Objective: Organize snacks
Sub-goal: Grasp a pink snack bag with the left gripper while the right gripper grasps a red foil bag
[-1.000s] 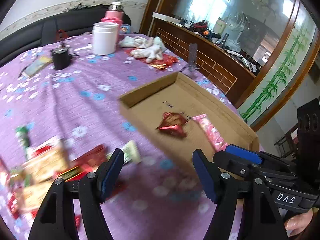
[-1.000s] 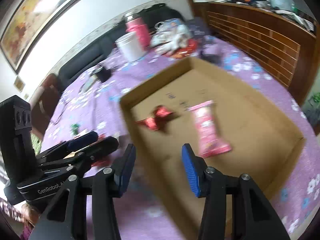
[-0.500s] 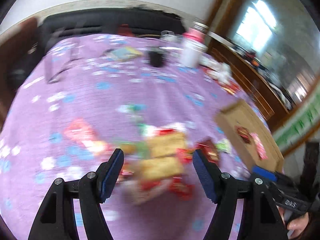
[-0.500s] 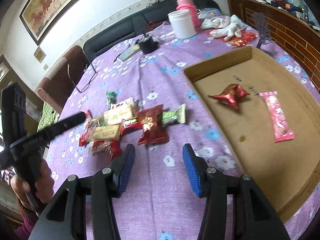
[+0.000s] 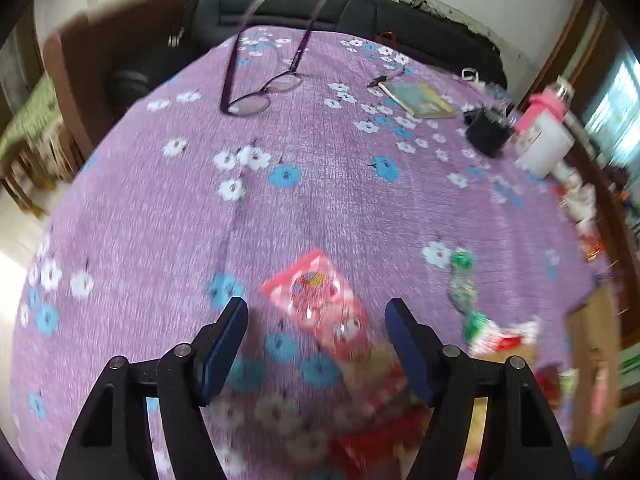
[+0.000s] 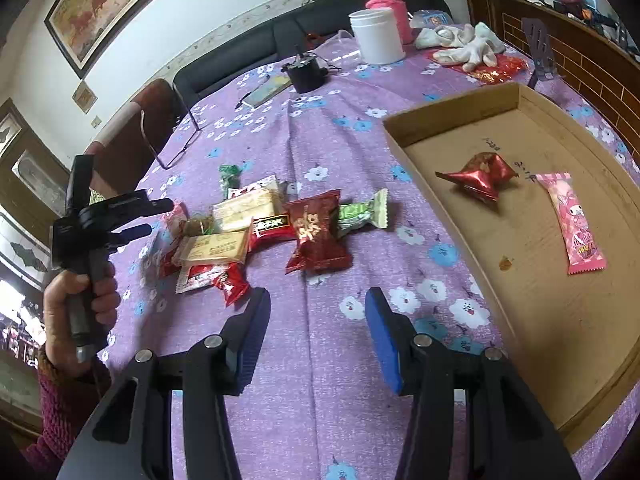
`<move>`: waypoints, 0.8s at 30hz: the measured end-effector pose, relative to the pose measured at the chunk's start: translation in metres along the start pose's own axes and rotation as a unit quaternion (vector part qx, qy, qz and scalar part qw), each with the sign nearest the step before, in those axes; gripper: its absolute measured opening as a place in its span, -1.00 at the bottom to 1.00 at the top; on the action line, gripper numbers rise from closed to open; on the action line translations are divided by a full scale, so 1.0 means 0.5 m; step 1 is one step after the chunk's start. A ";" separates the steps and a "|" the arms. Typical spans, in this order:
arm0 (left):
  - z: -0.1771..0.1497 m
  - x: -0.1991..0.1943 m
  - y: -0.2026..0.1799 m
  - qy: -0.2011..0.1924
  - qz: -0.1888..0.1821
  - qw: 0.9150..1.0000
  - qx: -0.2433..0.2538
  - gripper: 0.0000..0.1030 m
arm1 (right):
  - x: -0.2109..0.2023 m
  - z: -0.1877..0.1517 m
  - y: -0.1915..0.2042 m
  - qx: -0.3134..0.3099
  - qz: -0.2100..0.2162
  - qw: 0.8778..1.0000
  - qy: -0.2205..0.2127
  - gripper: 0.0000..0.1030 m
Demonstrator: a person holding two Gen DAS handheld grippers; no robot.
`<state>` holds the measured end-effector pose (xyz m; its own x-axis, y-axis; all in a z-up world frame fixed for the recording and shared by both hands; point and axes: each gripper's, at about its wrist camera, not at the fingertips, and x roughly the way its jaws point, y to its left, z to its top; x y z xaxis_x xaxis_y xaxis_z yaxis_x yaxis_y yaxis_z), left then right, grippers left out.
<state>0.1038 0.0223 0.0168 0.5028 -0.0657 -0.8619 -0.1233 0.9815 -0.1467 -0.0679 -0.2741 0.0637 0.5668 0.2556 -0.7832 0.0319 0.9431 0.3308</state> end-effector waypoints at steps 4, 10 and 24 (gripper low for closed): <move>-0.010 0.014 -0.031 -0.027 0.036 0.997 0.058 -0.38 | 0.006 0.007 -0.004 0.001 -0.004 1.000 0.000 -0.06; -0.022 0.005 -0.008 -0.038 0.006 0.997 0.071 -0.49 | 0.049 0.041 0.017 -0.024 -0.019 1.000 0.004 -0.07; -0.022 -0.007 -0.030 -0.059 -0.002 0.993 0.102 -0.52 | 0.164 0.065 0.059 -0.048 -0.073 0.996 0.016 -0.54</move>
<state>0.0947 0.0059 0.0166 0.6013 -0.0605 -0.7968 0.0497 0.9980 -0.0382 0.0064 -0.2322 0.0265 0.5351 0.1201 -0.8362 0.0327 0.9862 0.1625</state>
